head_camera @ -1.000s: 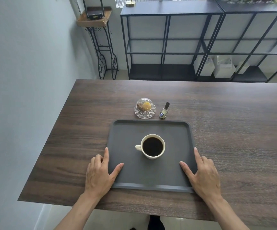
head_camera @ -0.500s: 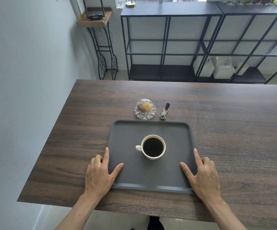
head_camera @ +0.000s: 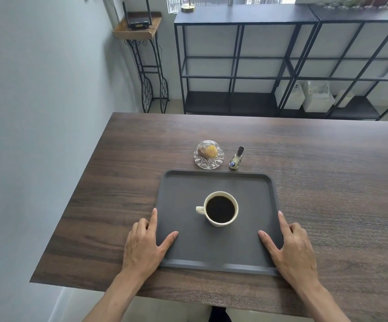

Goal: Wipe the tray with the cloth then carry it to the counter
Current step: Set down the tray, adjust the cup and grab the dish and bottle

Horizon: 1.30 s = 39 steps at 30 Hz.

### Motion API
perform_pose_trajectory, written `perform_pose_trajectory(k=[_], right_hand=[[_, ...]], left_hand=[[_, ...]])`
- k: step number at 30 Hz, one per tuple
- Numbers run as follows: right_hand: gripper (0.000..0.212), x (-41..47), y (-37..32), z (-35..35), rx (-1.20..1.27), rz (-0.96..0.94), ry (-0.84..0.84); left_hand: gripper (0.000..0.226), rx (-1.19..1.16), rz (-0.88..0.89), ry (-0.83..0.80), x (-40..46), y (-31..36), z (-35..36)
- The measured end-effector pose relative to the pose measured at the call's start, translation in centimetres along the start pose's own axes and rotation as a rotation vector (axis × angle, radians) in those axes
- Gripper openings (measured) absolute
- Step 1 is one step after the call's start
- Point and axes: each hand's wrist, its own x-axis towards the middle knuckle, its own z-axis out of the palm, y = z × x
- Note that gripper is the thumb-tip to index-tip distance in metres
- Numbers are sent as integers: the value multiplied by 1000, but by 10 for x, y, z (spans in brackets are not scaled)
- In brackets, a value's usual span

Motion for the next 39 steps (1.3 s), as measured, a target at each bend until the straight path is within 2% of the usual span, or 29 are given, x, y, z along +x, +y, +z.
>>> perform_pose_trajectory(k=[3, 5, 9, 14, 18, 25, 37, 39], right_hand=[[86, 0, -6, -10, 26, 2, 51], [82, 3, -18, -19, 43, -41, 76], [82, 20, -50, -30, 171, -182, -20], [90, 39, -77, -29, 163, -292, -136], [86, 43, -82, -26, 142, -333, -153], [81, 45, -80, -23, 121, -369, -110], [83, 41, -81, -20, 94, -361, -107], [84, 41, -81, -21, 100, -351, -108]], left_hand=[[94, -32, -1, 76, 3, 9, -13], [88, -73, 91, 113, 11, 21, -23], [84, -187, 290, 7, 38, 52, -29], [70, -127, 411, -105, 61, 70, -22], [48, -142, 444, -122, 63, 72, -18], [29, -173, 457, -68, 64, 71, -13], [25, -159, 482, -50, 70, 69, -12], [31, -173, 476, -65, 68, 68, -14]])
